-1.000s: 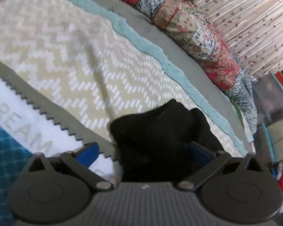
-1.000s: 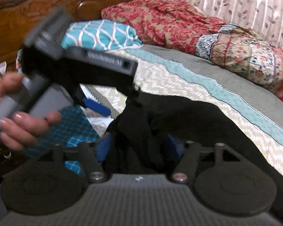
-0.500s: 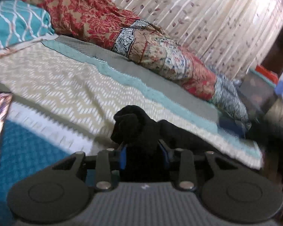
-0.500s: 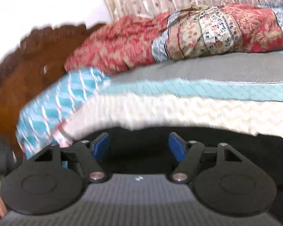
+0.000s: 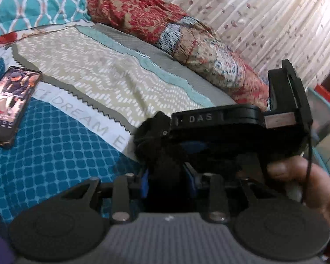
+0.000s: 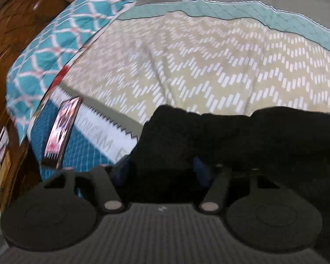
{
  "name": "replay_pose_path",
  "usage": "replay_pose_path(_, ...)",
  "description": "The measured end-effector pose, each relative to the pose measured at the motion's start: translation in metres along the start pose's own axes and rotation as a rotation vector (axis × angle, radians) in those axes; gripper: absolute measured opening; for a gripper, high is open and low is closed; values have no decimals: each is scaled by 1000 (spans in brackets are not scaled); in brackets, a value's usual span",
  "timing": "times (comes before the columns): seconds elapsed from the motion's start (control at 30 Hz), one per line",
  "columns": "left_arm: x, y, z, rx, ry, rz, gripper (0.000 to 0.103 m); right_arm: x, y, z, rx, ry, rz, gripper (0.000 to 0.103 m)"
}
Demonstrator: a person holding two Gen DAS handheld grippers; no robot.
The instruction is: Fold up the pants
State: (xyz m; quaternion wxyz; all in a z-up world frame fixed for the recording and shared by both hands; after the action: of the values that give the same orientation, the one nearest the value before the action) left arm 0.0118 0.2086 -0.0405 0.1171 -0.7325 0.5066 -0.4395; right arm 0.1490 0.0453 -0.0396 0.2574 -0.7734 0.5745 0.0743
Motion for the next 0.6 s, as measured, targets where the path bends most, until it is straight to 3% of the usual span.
replay_pose_path(0.17,-10,-18,-30,144,-24,-37,31,-42,-17,-19,174,-113,-107,44)
replay_pose_path(0.23,-16,-19,-15,109,-79,-36,33,-38,-19,-3,174,-115,-76,52)
replay_pose_path(0.27,-21,-17,-2,57,-101,-40,35,-30,-18,11,132,-90,-52,62)
replay_pose_path(0.33,-33,-12,13,-33,-151,-93,38,-13,-14,26,64,-69,26,62)
replay_pose_path(0.43,-41,-13,-13,12,-131,-128,45,11,-1,-8,140,-157,97,63)
replay_pose_path(0.53,-48,-17,-51,108,-162,-160,49,51,25,-67,266,-172,143,63)
replay_pose_path(0.6,-49,-23,-68,153,-173,-173,50,87,52,-109,351,-132,191,63)
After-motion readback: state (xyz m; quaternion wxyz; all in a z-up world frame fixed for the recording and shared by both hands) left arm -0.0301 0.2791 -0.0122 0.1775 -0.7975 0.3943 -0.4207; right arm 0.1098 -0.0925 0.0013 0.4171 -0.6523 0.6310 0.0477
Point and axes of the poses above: each gripper's, at about its wrist camera, not at the fingertips, and z roughly the way its jaws point, x to its right, y to its underside, the point moved 2 cm from there along z, roughly the way its jaws point, and after that the axes turned 2 degrees about -x, right-handed, at the moved point
